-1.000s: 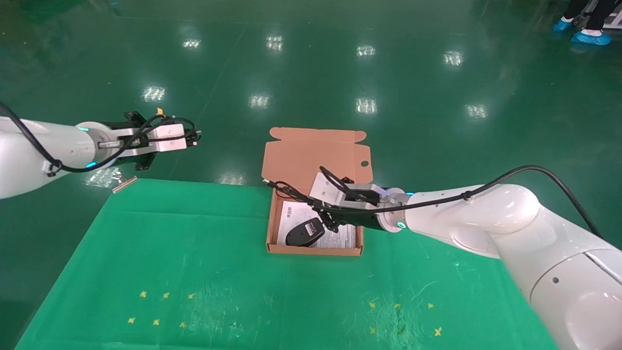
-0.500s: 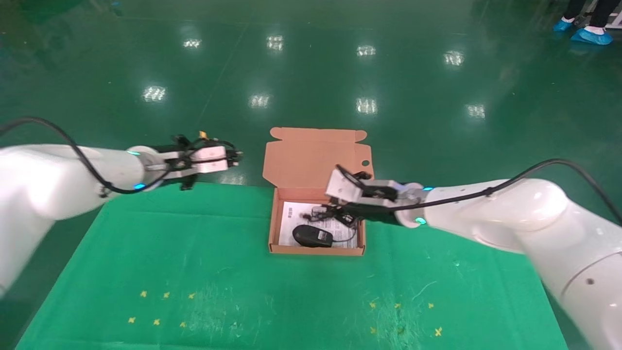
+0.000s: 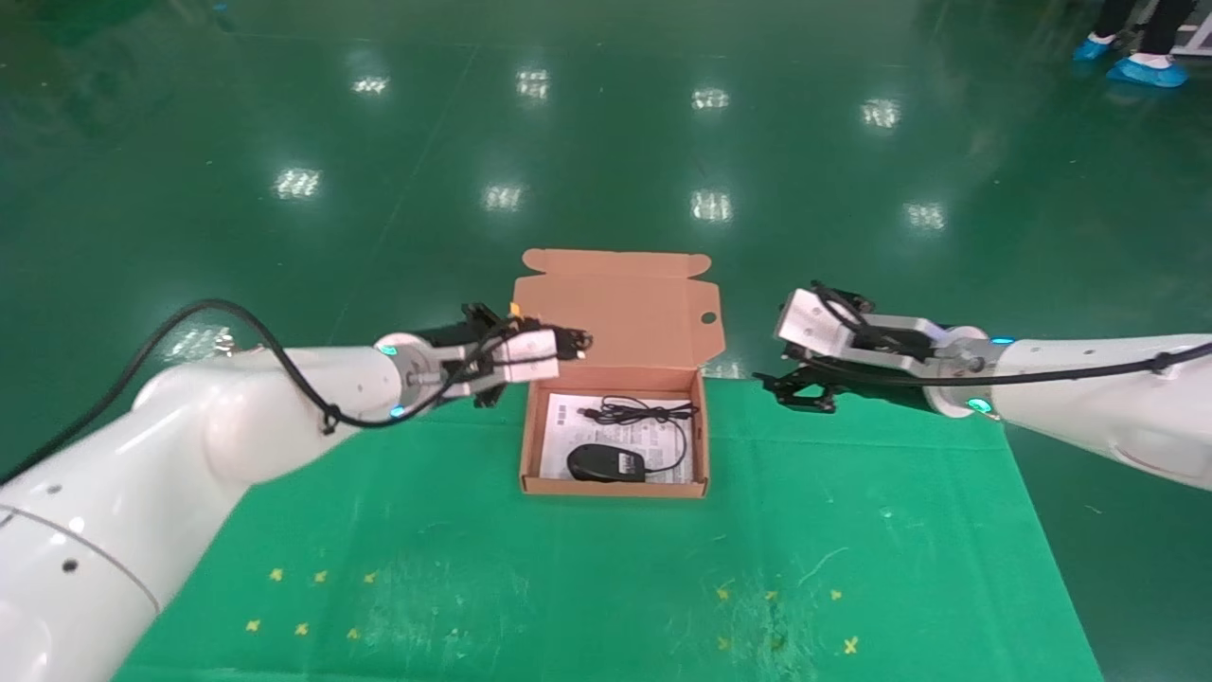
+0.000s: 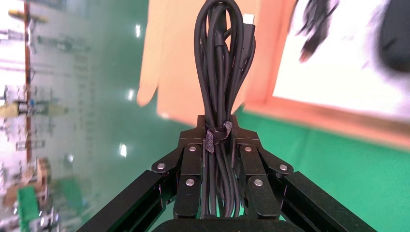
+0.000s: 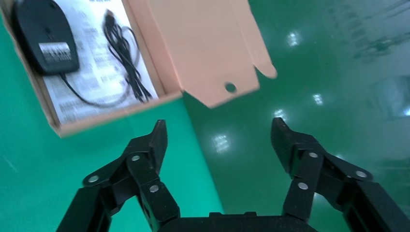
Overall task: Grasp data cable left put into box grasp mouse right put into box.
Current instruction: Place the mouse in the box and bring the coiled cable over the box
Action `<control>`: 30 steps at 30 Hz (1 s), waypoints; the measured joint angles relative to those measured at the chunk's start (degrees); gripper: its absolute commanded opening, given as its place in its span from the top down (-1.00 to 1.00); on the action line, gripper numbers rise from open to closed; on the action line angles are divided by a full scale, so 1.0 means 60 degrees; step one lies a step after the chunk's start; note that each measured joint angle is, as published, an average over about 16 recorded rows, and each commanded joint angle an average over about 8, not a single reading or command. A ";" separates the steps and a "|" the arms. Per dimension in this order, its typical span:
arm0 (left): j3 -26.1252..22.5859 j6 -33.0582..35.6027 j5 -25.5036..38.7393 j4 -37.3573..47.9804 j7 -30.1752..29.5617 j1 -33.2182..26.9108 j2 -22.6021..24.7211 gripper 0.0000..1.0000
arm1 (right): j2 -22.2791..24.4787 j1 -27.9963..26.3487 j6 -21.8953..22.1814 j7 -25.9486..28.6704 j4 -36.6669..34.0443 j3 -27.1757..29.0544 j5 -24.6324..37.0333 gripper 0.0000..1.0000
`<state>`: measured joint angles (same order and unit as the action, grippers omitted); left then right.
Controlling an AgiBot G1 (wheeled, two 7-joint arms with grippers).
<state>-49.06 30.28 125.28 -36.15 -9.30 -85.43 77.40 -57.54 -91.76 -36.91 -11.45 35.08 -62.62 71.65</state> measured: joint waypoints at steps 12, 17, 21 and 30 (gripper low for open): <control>-0.1573 -0.0829 -0.2160 -0.0281 0.0813 0.0380 0.0191 1.00 | 0.1833 0.0067 0.0490 0.1993 0.2544 -0.0558 0.1010 -1.00; -0.2286 -0.1067 -0.2910 -0.0342 0.0869 0.0347 0.0203 1.00 | 0.2286 0.0055 0.0705 0.2863 0.3330 -0.0805 0.1513 -1.00; -0.2746 -0.1187 -0.3406 -0.0392 0.0857 0.0275 0.0209 0.64 | 0.2514 0.0037 0.0839 0.3416 0.3770 -0.0967 0.1864 -1.00; -0.3253 -0.1243 -0.4018 -0.0469 0.0808 0.0117 0.0211 -1.00 | 0.2706 0.0006 0.0989 0.4001 0.4200 -0.1157 0.2291 -1.00</control>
<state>-68.58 22.82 101.17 -38.97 -4.45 -84.73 78.67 -41.31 -91.73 -30.98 12.56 60.28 -69.56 85.40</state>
